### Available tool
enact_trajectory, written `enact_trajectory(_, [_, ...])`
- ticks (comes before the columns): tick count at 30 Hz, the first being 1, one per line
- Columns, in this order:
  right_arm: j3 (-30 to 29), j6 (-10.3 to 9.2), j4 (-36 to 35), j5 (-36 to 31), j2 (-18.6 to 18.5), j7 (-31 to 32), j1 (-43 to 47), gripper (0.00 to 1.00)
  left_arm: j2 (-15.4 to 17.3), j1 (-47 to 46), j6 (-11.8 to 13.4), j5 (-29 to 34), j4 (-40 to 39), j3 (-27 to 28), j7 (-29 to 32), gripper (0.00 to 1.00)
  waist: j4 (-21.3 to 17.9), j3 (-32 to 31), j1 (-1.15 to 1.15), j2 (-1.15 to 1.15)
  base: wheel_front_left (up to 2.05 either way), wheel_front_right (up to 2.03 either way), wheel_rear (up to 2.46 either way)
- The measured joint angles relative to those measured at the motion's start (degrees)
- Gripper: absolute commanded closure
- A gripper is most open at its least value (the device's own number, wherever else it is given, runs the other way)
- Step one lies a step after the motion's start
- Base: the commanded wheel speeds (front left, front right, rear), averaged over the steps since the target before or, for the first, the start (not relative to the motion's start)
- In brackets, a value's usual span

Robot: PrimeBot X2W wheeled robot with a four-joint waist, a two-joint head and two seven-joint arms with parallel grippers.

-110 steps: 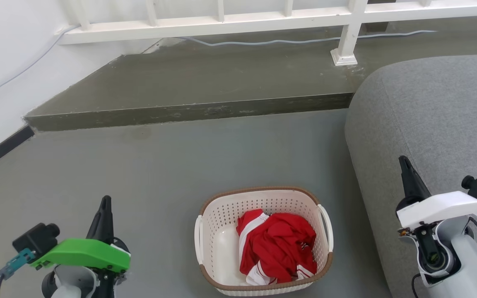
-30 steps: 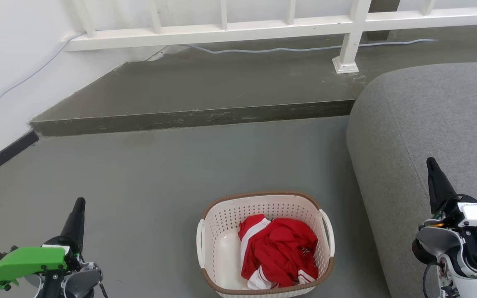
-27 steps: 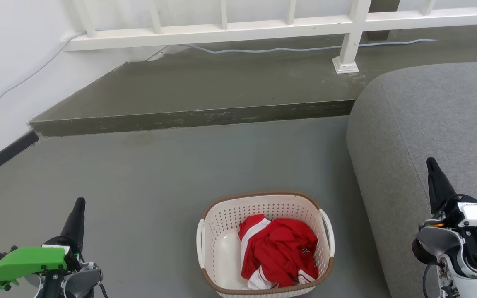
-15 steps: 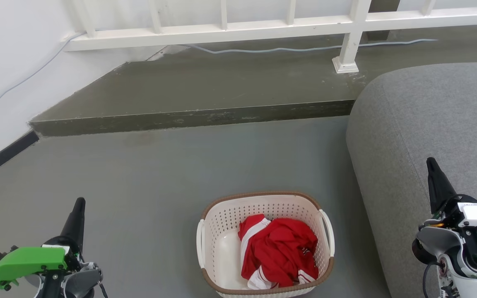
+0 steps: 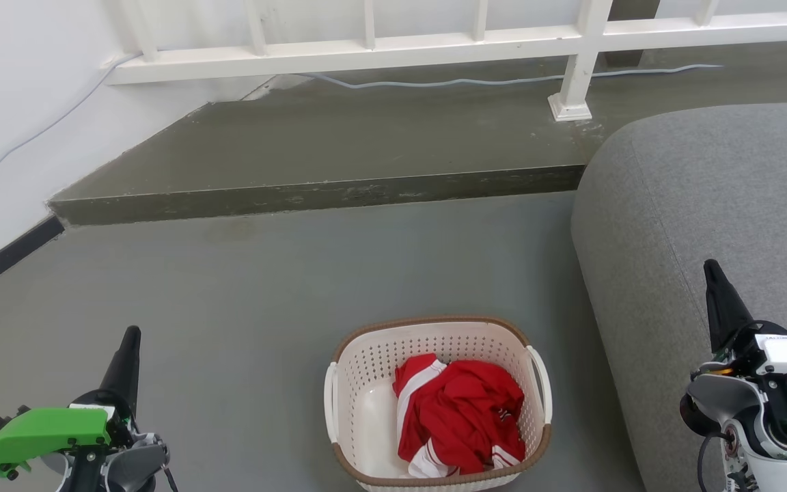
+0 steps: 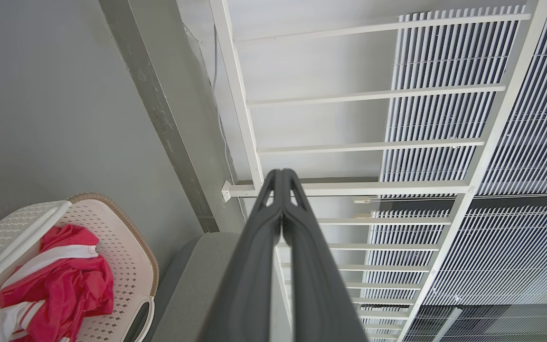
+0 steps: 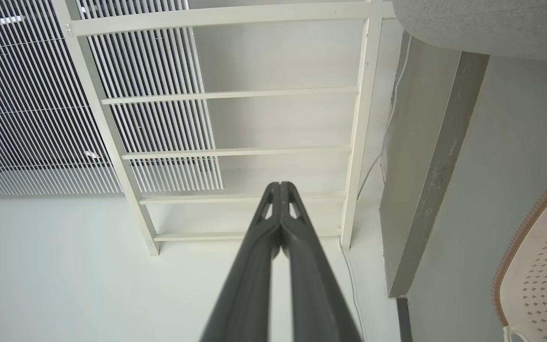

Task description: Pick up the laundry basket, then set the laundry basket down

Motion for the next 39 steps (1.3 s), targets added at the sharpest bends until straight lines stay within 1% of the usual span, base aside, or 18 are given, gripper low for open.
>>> enact_trajectory(39, [0.0,0.0,-0.1,0.0,0.0,0.0,0.0,1.0,0.0,0.0,0.0,0.0,0.0,0.0,0.1,1.0,0.0,0.0,0.0,0.0,0.0,0.0,0.0])
